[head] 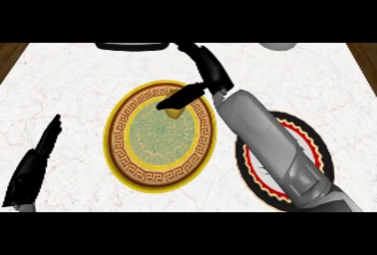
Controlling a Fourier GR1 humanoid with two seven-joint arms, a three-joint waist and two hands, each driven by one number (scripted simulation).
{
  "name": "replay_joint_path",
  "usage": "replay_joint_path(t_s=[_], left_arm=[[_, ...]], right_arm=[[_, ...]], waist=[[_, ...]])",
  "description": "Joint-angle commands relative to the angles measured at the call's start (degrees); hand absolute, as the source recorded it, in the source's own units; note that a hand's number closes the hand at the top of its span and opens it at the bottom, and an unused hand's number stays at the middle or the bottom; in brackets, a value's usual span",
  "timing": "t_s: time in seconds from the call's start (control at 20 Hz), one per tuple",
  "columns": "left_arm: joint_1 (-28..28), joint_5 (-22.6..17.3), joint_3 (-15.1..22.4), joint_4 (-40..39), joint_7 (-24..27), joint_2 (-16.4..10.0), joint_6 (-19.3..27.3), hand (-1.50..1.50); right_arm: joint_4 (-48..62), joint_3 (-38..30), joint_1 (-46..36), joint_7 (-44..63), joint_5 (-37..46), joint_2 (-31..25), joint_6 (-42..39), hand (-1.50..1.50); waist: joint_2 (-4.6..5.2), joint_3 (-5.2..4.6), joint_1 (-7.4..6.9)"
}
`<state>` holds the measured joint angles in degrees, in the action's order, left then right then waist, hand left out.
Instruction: Pick the lemon from the plate and place it in the plate
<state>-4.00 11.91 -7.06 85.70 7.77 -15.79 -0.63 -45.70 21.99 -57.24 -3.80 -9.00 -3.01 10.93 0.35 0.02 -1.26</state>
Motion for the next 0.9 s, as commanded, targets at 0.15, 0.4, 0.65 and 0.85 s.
replay_joint_path(t_s=[0.15, 0.4, 0.65, 0.85], left_arm=[[-1.2, -1.2, -2.5, -1.4, 3.6, -1.9, -1.5, 0.0], [2.1, -1.5, -2.2, -3.0, 1.4, -1.5, -2.6, 0.0], [3.1, 0.9, 0.3, 1.0, -2.7, 0.5, -0.8, 0.0], [2.7, 0.9, 0.3, -0.3, -1.1, 0.9, -1.0, 0.0]], right_arm=[[8.3, -11.7, 1.1, -13.1, -7.6, -8.8, -14.4, -1.5], [17.1, -14.4, -1.4, -22.1, -5.8, -13.3, -22.0, -1.5], [26.1, -16.1, -3.6, -29.2, -3.6, -18.7, -27.8, -1.5], [32.0, -16.8, -6.2, -31.5, -2.2, -19.5, -30.2, -1.5]], waist=[[0.32, 0.0, -0.3], [0.35, 0.0, -0.29], [0.7, 0.07, -1.15], [0.89, 0.06, -1.66]])
